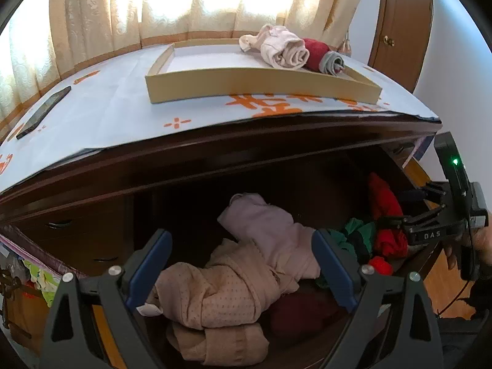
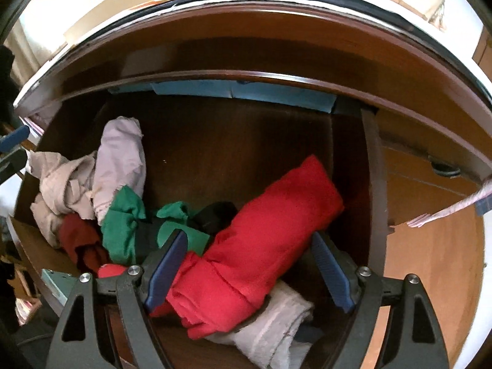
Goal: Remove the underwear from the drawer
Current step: 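Grasp the beige underwear with the left tool while the right tool grasps the red underwear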
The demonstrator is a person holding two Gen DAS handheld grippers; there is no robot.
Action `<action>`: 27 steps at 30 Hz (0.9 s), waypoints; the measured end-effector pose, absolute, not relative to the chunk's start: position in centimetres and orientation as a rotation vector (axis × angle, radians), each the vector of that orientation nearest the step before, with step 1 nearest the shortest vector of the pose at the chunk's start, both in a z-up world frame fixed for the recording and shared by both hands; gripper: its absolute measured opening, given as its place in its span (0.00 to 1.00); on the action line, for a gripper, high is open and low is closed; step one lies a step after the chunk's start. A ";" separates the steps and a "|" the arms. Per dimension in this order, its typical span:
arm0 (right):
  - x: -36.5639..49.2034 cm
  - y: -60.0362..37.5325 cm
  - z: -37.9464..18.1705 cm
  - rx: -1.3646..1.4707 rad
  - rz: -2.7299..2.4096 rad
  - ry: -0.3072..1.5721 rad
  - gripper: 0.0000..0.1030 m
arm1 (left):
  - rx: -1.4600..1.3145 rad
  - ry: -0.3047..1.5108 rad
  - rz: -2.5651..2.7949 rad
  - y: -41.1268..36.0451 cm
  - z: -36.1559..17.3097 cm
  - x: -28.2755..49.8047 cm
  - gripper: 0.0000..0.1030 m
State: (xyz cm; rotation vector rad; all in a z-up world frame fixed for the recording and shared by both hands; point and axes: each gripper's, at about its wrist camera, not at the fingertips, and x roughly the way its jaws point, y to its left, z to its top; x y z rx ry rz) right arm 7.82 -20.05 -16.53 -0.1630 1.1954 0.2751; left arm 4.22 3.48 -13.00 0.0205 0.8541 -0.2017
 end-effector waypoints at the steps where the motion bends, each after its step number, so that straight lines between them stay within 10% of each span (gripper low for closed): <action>1: 7.9 -20.0 -16.7 -0.168 0.280 1.204 0.80 | 0.023 0.856 -0.202 3.5 -13.1 4.2 0.91; 5: 7.7 -18.9 -16.9 -0.247 0.318 1.209 0.73 | 0.025 0.862 -0.206 3.6 -13.1 4.2 0.91; 10: 7.3 -18.3 -16.8 -0.239 0.417 1.174 0.41 | 0.007 0.860 -0.199 4.3 -12.7 4.4 0.91; 27: 6.2 -17.6 -15.4 -0.298 0.465 1.053 0.33 | 0.124 0.991 -0.247 2.7 -15.3 4.0 0.91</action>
